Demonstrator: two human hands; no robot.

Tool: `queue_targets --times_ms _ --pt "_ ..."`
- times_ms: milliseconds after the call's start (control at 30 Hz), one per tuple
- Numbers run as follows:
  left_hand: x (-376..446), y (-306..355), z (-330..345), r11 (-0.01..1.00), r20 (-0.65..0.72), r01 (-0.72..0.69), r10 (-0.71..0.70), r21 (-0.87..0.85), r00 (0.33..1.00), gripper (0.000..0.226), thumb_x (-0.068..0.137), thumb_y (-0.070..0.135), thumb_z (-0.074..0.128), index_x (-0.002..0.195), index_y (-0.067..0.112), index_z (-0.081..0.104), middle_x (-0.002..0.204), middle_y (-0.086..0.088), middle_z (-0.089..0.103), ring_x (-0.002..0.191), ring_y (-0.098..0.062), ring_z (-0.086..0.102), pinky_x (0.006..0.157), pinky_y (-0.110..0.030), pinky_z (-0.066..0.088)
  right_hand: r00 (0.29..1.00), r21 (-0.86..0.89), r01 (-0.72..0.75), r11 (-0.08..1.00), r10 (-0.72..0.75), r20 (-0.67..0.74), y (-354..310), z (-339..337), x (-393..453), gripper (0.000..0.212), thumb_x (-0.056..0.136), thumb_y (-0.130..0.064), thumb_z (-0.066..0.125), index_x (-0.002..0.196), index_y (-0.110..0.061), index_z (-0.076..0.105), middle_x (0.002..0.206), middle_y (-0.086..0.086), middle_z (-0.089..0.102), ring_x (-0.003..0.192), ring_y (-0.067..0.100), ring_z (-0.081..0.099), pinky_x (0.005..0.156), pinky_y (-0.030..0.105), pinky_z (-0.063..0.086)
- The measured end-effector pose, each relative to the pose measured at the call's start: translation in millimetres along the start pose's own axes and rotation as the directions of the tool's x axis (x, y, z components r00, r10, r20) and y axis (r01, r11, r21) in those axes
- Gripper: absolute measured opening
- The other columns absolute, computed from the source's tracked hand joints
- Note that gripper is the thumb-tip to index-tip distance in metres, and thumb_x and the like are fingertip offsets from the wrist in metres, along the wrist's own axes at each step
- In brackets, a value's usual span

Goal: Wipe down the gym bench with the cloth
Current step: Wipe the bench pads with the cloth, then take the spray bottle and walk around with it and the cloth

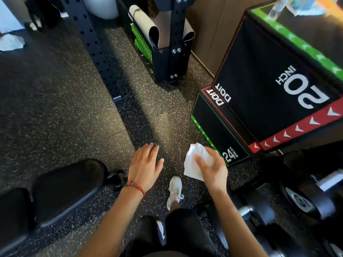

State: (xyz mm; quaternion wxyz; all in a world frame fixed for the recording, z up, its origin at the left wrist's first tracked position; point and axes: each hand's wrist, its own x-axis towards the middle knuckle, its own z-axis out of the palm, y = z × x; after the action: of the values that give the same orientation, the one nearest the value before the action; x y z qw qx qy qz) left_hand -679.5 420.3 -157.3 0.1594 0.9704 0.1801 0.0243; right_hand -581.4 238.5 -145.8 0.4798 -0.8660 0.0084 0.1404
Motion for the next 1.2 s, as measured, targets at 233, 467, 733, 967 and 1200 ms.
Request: queue_targets --times_ms 233,467,733,967,1200 --pt "139.8 8.8 -2.4 0.998 -0.024 -0.065 0.066 0.022 0.998 0.053 0.090 0.036 0.034 0.113 -0.002 0.063 0.112 -0.021 0.063 0.101 -0.035 0.062 0.086 -0.047 0.051 1.000 0.018 0.030 0.999 -0.030 -0.006 -37.1 9.8 126.2 0.049 0.070 -0.054 0.066 0.113 -0.031 0.061 0.105 -0.006 0.062 0.097 0.009 0.057 0.081 0.025 0.045" --pt "258.6 17.6 -14.0 0.993 -0.016 -0.119 0.119 0.015 0.993 0.055 0.092 0.038 0.032 0.118 -0.002 0.059 0.117 -0.021 0.061 0.108 -0.035 0.058 0.091 -0.046 0.049 0.998 0.033 -0.011 0.999 0.013 -0.056 -84.4 1.3 222.9 0.043 0.076 -0.046 0.070 0.115 -0.030 0.061 0.108 -0.004 0.057 0.097 0.008 0.053 0.071 0.016 0.036" --pt "399.2 31.6 -9.6 0.949 0.027 -0.316 0.316 -0.004 0.948 0.046 0.091 0.033 0.043 0.118 -0.002 0.058 0.119 -0.021 0.059 0.107 -0.035 0.058 0.088 -0.048 0.051 0.965 0.130 -0.098 0.987 0.126 -0.230 -119.2 1.9 310.6 0.043 0.077 -0.040 0.070 0.117 -0.029 0.059 0.106 -0.006 0.051 0.101 0.009 0.049 0.087 0.025 0.038" --pt "516.1 61.3 -20.8 0.828 0.047 -0.560 0.561 -0.033 0.826 0.052 0.092 0.037 0.035 0.118 0.000 0.059 0.120 -0.020 0.060 0.110 -0.034 0.058 0.091 -0.044 0.048 0.864 0.230 -0.147 0.962 0.238 -0.444 -143.5 -6.1 370.9 0.039 0.076 -0.040 0.071 0.113 -0.032 0.061 0.110 -0.004 0.059 0.102 0.010 0.053 0.088 0.027 0.043" --pt "583.8 102.9 -19.4 0.719 0.019 -0.687 0.692 -0.102 0.722 0.052 0.090 0.035 0.036 0.118 -0.002 0.060 0.119 -0.022 0.060 0.109 -0.037 0.058 0.093 -0.045 0.046 0.710 0.395 -0.118 0.911 0.356 -0.608 -165.9 -33.4 400.7 0.037 0.076 -0.030 0.072 0.111 -0.027 0.064 0.109 -0.004 0.063 0.100 0.009 0.056 0.088 0.024 0.044"
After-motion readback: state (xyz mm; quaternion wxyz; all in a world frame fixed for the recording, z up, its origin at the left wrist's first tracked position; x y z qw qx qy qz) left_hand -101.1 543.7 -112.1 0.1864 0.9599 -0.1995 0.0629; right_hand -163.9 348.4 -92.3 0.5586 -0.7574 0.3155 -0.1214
